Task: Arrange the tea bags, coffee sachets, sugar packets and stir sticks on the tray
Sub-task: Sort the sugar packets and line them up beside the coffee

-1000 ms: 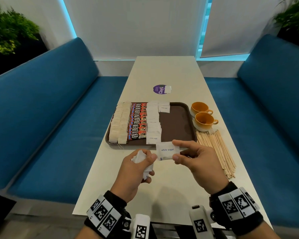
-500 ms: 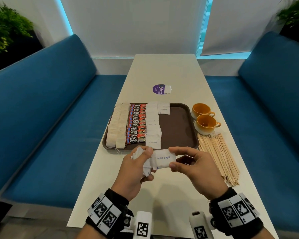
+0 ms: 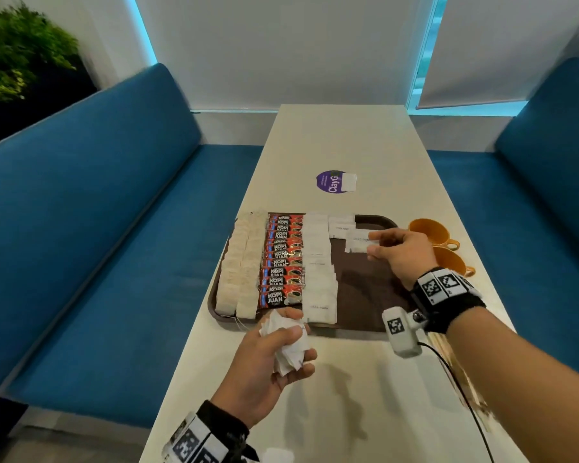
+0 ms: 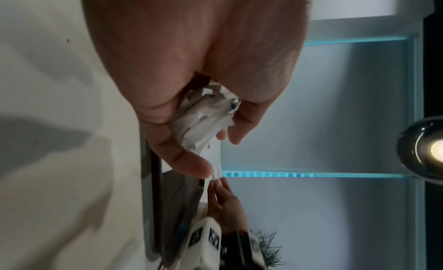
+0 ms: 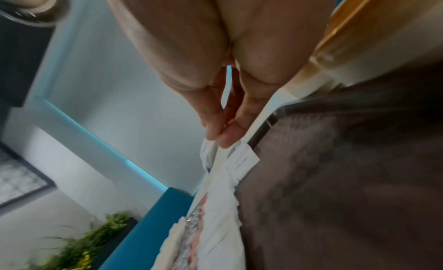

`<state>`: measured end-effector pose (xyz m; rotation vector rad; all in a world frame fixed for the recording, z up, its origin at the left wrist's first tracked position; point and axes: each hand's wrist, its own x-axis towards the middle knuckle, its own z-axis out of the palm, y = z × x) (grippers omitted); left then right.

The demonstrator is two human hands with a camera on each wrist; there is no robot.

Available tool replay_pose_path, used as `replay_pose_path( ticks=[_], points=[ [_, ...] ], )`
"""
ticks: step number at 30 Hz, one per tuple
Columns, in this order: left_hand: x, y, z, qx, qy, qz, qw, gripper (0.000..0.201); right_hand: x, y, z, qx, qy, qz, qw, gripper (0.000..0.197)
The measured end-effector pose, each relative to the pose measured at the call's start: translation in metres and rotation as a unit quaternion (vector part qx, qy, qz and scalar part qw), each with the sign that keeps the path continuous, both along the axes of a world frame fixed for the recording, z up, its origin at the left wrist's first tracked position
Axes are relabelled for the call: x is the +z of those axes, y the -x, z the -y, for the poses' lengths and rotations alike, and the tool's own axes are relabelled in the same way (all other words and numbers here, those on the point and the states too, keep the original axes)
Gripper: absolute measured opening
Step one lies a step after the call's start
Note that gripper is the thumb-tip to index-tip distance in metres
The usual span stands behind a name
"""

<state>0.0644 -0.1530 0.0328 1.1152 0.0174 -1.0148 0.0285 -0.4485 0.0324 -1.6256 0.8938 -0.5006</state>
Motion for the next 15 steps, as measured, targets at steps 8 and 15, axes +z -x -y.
replay_pose_path(
  ticks=[8, 15],
  points=[
    [-0.015, -0.017, 0.005, -0.010, -0.034, -0.014, 0.999, 0.019, -0.043, -0.078, 0.036, 0.014, -0.015, -0.100, 0.995, 0.020],
    [-0.022, -0.028, 0.008, -0.012, -0.049, -0.030, 0.998, 0.019, -0.059, -0.105, 0.052, 0.032, 0.126, -0.206, 0.970, 0.011]
  ],
)
